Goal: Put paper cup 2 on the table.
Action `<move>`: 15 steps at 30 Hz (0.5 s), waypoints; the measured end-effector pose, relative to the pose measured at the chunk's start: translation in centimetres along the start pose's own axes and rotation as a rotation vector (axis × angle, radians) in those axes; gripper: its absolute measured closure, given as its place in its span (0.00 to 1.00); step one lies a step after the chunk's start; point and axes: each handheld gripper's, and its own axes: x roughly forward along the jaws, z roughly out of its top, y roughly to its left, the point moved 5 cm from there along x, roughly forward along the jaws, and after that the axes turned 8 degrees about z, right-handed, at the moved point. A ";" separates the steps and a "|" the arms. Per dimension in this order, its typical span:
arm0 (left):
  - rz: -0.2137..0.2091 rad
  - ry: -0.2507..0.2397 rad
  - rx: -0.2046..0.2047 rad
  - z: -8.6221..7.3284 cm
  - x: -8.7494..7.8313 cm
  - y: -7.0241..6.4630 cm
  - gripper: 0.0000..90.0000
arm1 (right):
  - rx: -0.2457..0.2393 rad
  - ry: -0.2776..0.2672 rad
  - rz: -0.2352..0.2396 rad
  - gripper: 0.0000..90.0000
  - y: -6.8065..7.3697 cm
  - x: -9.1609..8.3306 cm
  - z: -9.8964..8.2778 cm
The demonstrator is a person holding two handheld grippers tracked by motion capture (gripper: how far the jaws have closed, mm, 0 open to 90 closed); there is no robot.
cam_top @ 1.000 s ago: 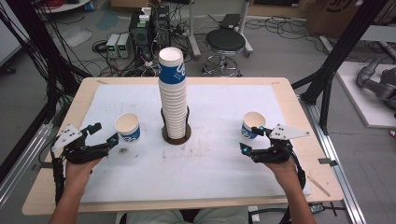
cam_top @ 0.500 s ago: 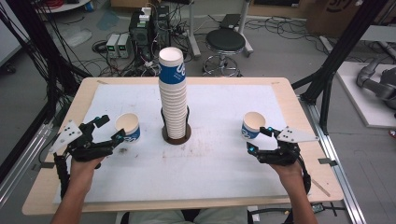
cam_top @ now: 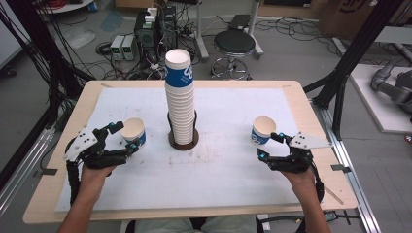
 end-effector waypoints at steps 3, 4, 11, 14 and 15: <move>-0.004 0.007 0.011 -0.2 0.1 -0.2 0.18 | 0.003 -0.002 -0.006 0.22 0.1 -0.1 0.0; -0.005 0.009 0.015 -0.2 0.1 -0.2 0.18 | 0.003 -0.002 -0.006 0.22 0.1 -0.1 0.0; -0.008 0.016 0.010 -0.4 0.1 -0.2 0.18 | 0.003 -0.006 -0.007 0.22 0.2 0.1 0.2; -0.007 0.017 0.012 -0.5 0.1 -0.3 0.18 | 0.002 -0.004 -0.003 0.22 0.2 0.2 0.2; -0.011 0.015 0.013 -0.5 0.1 -0.4 0.18 | 0.006 -0.004 -0.002 0.22 0.3 0.2 0.2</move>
